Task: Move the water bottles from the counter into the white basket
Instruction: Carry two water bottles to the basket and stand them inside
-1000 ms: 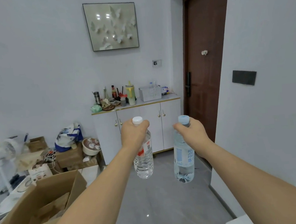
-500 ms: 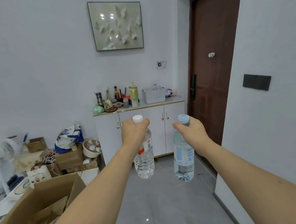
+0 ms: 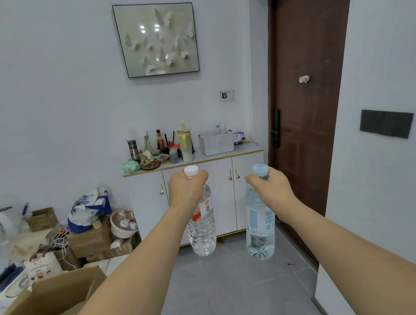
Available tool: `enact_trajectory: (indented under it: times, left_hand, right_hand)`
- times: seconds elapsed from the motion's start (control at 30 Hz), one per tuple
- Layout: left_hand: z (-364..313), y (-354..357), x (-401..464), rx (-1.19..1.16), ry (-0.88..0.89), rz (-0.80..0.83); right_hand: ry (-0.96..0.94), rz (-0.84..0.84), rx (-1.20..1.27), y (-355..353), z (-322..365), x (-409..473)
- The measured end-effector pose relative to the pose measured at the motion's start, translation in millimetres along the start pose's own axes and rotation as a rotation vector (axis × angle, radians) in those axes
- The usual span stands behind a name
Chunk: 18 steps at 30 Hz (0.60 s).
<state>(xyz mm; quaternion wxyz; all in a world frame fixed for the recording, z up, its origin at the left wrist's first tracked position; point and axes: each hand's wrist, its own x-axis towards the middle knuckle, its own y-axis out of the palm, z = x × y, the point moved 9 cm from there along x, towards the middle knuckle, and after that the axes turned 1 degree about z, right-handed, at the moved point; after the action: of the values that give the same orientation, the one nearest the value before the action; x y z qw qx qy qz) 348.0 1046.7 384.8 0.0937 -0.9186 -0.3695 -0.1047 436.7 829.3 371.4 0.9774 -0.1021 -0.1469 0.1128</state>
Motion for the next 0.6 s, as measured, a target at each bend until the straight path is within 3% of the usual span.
enact_trajectory:
  times: [0.6]
  left_hand:
    - [54,72,202,-0.03,-0.033,0.017]
  right_hand:
    - [0.029,-0.007,0.051,56,-58,210]
